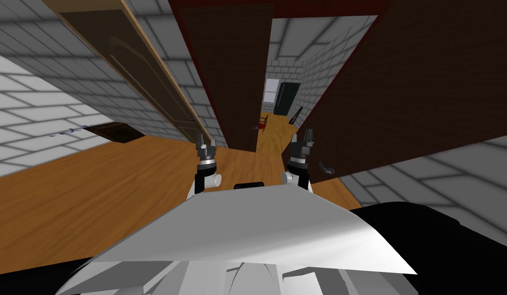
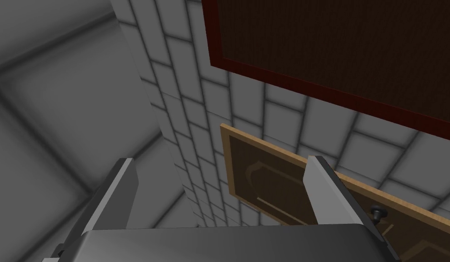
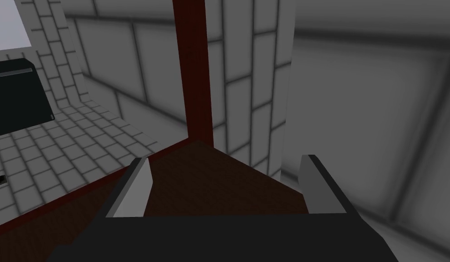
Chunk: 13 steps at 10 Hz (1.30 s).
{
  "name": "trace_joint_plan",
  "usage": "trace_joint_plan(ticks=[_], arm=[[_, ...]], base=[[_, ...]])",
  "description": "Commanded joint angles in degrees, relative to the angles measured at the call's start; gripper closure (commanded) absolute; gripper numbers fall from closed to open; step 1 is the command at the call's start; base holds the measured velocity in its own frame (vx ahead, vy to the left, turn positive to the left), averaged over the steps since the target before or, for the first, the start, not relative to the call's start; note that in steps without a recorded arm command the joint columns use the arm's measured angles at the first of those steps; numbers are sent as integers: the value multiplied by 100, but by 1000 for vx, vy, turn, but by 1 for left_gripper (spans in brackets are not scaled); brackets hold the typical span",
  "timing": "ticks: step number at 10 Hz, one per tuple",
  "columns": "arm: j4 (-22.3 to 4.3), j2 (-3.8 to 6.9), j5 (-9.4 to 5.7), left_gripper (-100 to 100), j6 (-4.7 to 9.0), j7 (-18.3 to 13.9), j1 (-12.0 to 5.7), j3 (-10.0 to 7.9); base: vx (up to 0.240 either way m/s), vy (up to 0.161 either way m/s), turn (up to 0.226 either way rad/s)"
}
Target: Pull the door open
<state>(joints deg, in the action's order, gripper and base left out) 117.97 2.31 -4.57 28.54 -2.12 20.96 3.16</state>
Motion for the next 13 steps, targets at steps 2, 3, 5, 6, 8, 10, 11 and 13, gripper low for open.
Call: trace_joint_plan(ticks=[2,3,5,6,8,10,11,13], arm=[[-347,93,9,-100,120,-67,-77,-2],[-494,125,14,-100,159,-91,-124,-4],[-787,188,24,-100,237,-137,-218,-10],[-939,220,29,-100,277,-161,-267,-13],[-1263,284,39,-100,363,-212,-371,-19],[-1566,348,50,-100,449,-263,-475,-25],[-1587,348,50,-100,449,-263,-475,-25],[-1924,411,61,-100,539,-316,-583,-31]], base=[[97,-49,-38],[90,-55,-46],[101,-57,-40],[107,-71,-47],[107,-72,-40],[106,-57,-47],[61,-39,-9],[71,-40,-39]])
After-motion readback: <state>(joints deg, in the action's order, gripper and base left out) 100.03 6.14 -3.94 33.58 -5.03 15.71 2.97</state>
